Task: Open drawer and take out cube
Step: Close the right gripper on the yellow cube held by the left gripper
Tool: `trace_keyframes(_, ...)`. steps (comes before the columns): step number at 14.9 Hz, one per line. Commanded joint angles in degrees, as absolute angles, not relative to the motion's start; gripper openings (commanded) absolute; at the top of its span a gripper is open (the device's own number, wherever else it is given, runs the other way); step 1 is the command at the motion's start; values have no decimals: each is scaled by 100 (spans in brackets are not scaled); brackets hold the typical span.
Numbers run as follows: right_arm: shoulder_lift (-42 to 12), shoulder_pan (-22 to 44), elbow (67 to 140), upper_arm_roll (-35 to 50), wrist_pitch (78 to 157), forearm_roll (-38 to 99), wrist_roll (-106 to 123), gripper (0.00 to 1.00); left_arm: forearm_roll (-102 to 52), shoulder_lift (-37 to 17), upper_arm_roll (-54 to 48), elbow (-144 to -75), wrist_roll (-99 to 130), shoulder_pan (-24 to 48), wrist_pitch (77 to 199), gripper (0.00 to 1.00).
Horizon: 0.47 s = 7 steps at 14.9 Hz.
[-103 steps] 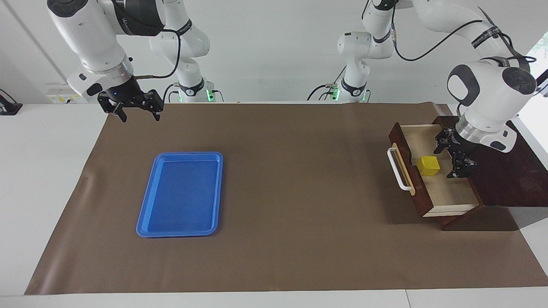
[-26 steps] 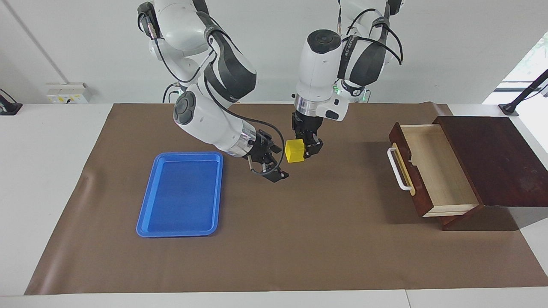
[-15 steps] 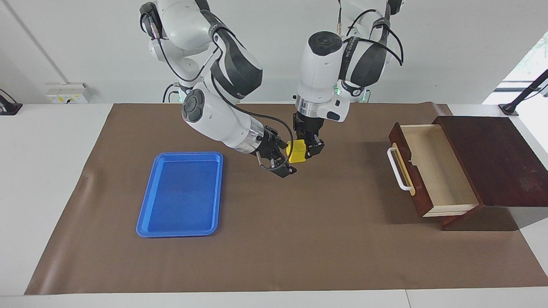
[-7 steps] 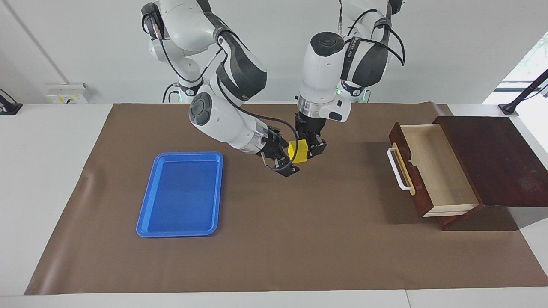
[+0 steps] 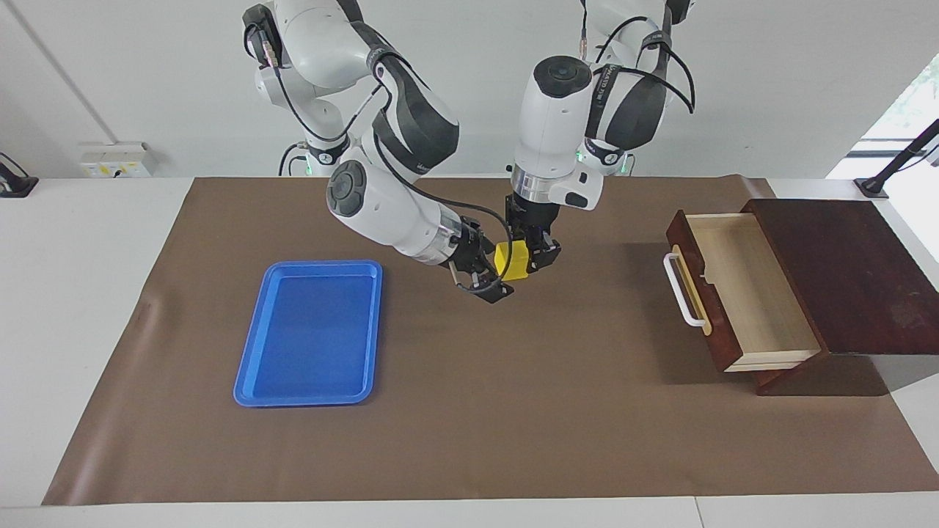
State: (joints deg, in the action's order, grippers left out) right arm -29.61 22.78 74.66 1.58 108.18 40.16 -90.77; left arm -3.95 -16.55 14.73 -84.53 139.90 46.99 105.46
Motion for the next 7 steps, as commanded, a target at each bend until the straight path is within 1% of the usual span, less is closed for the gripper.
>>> trace_keyframes(1, -2883, 2390, 7576, 158, 10855, 4157, -9132, 99, -483, -1468, 1494, -8701, 14071, 4746, 10714, 0)
trace_keyframes(7, -2856, 2399, 7594, 158, 10854, 4148, -9220, 99, -483, -1468, 1494, -8701, 14071, 4746, 10705, 0)
